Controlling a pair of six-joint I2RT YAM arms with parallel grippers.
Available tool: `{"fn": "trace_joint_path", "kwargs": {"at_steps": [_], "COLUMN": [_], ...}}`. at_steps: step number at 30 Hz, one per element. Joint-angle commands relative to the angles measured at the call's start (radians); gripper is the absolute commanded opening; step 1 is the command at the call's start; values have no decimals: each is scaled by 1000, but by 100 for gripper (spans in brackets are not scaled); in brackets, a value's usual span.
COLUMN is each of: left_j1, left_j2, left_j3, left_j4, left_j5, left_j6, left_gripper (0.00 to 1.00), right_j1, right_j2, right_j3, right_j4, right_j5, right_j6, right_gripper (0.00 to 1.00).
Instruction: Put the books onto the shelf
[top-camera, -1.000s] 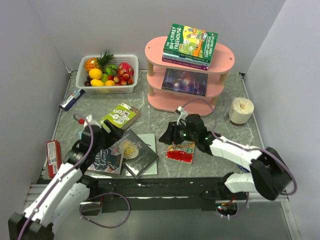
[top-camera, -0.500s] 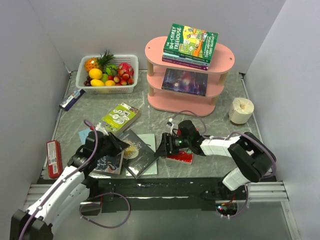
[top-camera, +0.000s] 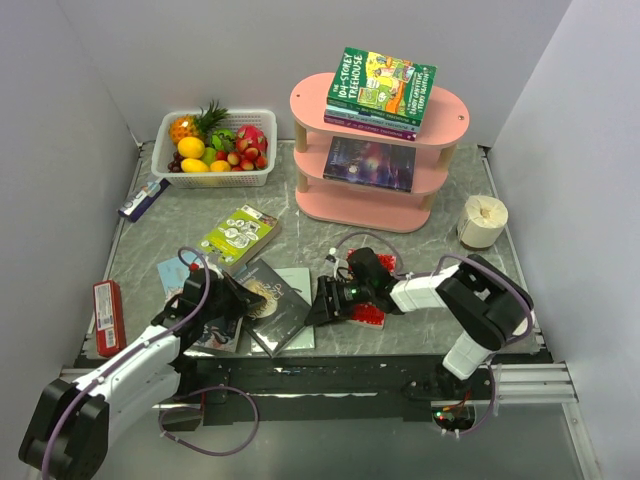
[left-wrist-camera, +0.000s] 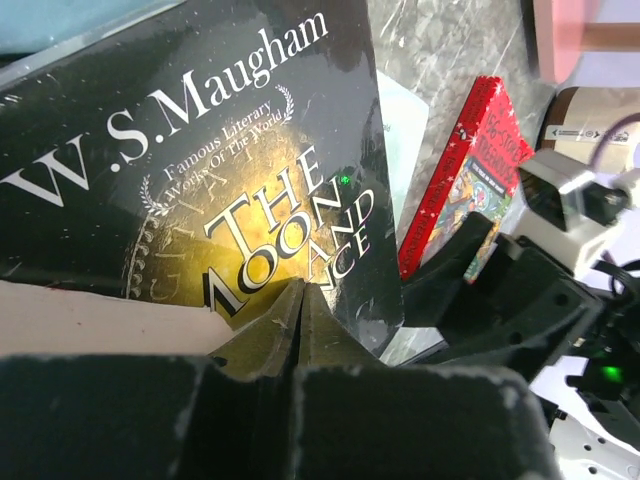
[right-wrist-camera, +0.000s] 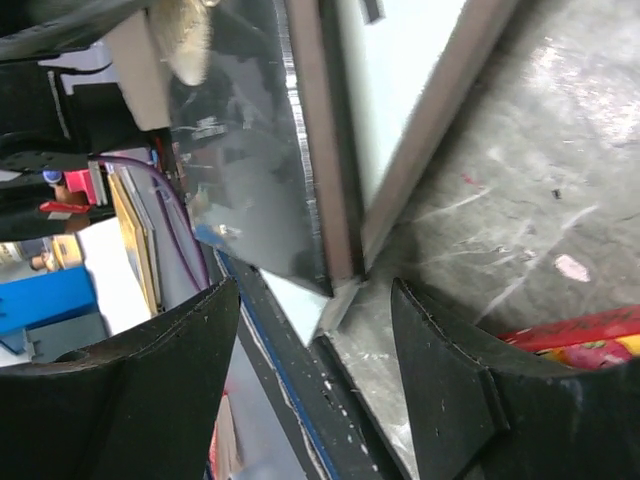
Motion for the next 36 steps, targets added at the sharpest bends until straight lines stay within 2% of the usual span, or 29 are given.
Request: {"fn": "trace_joint_path", "kwargs": {"at_steps": [1, 7, 13, 16, 24, 31, 36], "left_j1": [-3, -3, -3, -3, -3, -3, -3], "left_j2": [31, 39, 30, 27, 24, 27, 31], "left_j3": [-60, -66, -72, -75, -77, -77, -77], "left_j4": [-111, -98, -95, -95, -91, -86, -83], "left_j5": [-76, -77, -77, -79, -77, -79, -79], "left_j6": [13, 19, 24, 27, 33, 37, 37], "left_gripper": [4, 3, 3, 3, 3, 2, 2], "right_j1": [5, 7, 4, -6, -19, -21, -21], "right_j2": [61, 112, 126, 113, 68, 25, 38], "right_j3": [13, 23, 9, 7, 38, 35, 1], "right_j4": [74, 235, 356, 334, 174, 113, 250], "right_j5": [6, 4, 33, 68, 157, 196, 130], "right_j6": [24, 104, 159, 154, 75, 35, 71], "right_gripper": [69, 67, 57, 56, 64, 64, 52]}}
